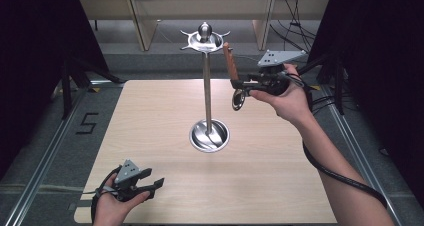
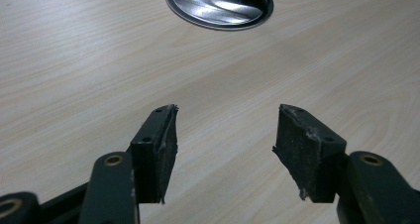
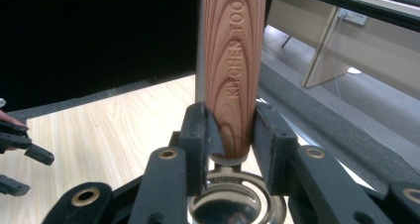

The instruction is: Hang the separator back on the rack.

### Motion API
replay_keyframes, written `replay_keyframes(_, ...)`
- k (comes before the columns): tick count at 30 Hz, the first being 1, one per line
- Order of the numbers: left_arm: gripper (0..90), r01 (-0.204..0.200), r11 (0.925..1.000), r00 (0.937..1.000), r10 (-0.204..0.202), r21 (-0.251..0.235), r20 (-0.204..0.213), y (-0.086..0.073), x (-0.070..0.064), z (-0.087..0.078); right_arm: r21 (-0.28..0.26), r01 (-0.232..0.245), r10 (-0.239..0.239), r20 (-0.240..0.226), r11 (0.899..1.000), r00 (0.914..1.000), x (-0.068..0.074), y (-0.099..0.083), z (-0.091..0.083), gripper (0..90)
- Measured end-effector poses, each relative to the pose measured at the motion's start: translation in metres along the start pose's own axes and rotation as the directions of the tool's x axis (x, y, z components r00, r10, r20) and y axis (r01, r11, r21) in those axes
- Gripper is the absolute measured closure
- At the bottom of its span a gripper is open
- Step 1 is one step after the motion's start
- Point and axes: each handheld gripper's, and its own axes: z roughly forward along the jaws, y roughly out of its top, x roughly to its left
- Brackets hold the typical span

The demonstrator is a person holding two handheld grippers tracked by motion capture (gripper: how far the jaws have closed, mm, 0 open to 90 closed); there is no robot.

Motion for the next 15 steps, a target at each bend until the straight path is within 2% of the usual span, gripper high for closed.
replay_keyframes(3,40.4,0.0,1.0,1.0,0.0,-0.001,-0.001,0.0,0.0,0.0,-0.017,-0.002,0.001,-0.008,1.0,1.0,0.0,-0.002,0.003,65.0)
replay_keyframes(4,40.3,-0.012,0.9999,0.9999,0.012,0.01,-0.002,0.0,0.001,-0.001,-0.007,-0.024,0.024,-0.005,1.0,0.9997,0.002,-0.004,0.002,62.5)
replay_keyframes(5,40.4,-0.015,0.9999,0.9999,0.016,0.007,-0.006,0.0,0.002,-0.001,-0.02,-0.023,0.023,0.007,1.0,0.9997,0.002,-0.006,0.002,60.0)
replay_keyframes(6,40.4,-0.005,1.0,1.0,0.005,0.002,-0.001,0.0,0.001,0.0,-0.011,-0.017,0.017,0.005,1.0,0.9998,0.001,-0.008,0.0,57.4)
replay_keyframes(7,40.4,-0.012,0.9999,0.9999,0.012,0.008,-0.006,0.0,0.001,0.0,-0.026,-0.024,0.024,0.016,0.999,0.9996,0.001,-0.011,0.0,55.1)
replay_keyframes(8,40.4,0.004,1.0,1.0,-0.004,-0.001,0.0,0.0,0.0,0.0,-0.017,-0.032,0.032,0.009,0.999,0.9994,0.001,-0.013,-0.003,53.5)
replay_keyframes(10,40.4,-0.001,1.0,1.0,0.001,-0.001,-0.001,0.0,0.0,0.0,-0.021,-0.017,0.017,0.021,1.0,0.9996,0.002,-0.021,-0.008,50.8)
replay_keyframes(11,40.4,-0.005,1.0,1.0,0.005,0.0,0.0,0.0,0.001,0.0,-0.013,-0.032,0.032,0.02,0.999,0.9993,0.004,-0.025,-0.012,49.2)
replay_keyframes(14,40.3,-0.002,1.0,1.0,0.002,-0.002,-0.001,0.0,0.001,0.0,0.02,-0.012,0.011,0.069,1.0,0.9976,0.007,-0.042,-0.022,45.3)
replay_keyframes(15,40.4,0.005,1.0,1.0,-0.005,-0.004,-0.003,0.0,0.0,0.0,0.036,-0.023,0.02,0.069,0.999,0.9974,0.01,-0.051,-0.026,43.9)
